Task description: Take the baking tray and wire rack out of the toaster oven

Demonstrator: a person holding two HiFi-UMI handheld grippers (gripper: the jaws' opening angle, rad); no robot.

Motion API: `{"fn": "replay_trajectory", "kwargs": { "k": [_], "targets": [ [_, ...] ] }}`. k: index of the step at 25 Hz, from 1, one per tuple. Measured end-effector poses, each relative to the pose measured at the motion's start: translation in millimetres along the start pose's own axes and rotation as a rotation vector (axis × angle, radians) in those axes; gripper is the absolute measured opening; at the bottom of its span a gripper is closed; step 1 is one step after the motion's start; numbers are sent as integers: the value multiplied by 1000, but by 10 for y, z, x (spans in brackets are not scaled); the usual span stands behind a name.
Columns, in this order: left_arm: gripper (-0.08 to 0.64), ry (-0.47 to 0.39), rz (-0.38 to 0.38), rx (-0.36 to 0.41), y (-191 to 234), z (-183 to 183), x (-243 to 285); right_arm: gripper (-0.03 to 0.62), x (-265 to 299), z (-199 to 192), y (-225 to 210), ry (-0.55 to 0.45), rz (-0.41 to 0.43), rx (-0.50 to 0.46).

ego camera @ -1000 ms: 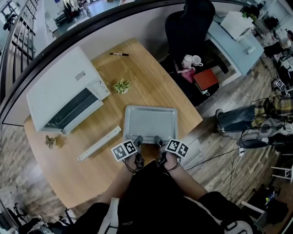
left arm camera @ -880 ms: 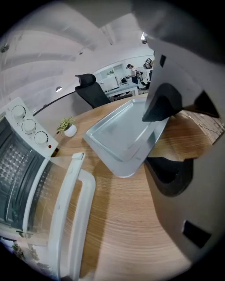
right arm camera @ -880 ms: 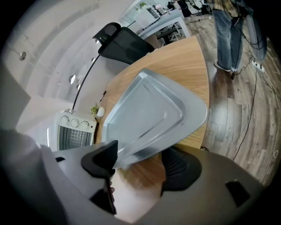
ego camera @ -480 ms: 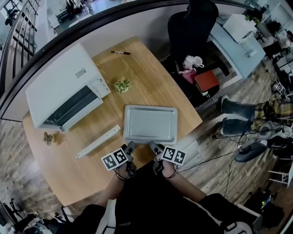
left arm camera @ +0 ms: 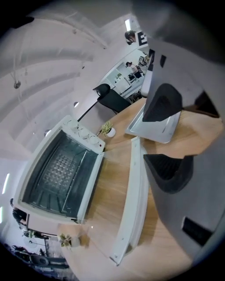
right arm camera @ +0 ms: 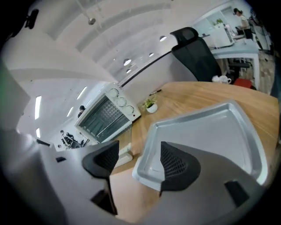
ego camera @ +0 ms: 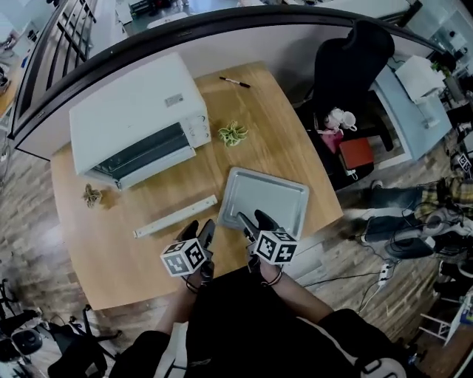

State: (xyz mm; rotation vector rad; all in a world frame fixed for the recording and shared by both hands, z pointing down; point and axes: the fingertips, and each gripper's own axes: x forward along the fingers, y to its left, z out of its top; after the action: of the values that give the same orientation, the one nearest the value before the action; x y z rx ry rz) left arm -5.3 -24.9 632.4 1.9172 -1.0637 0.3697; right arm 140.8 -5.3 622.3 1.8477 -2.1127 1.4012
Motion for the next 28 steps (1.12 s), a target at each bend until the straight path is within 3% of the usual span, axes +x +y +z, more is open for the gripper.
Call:
{"fn": "replay_trajectory", "kwargs": {
  "k": [6,10,14,23,28],
  "targets": [
    [238,-130,34,3,240,403,-297,308,361,193,656,4,109,-248],
    [238,-202,83,54,438,624,-508,310,566,251,1066,-2,168,-397],
    [238,-267,135,68,678,880,-653,310,795,301,1376,1,213,-497],
    [236,-394,118,-24,1243,1619,-652,310,1462,423,1789,21,238,-489],
    [233,-477,20,-260,1530,1907,-535,304,1810,493,1895,21,235,-395]
  ]
}}
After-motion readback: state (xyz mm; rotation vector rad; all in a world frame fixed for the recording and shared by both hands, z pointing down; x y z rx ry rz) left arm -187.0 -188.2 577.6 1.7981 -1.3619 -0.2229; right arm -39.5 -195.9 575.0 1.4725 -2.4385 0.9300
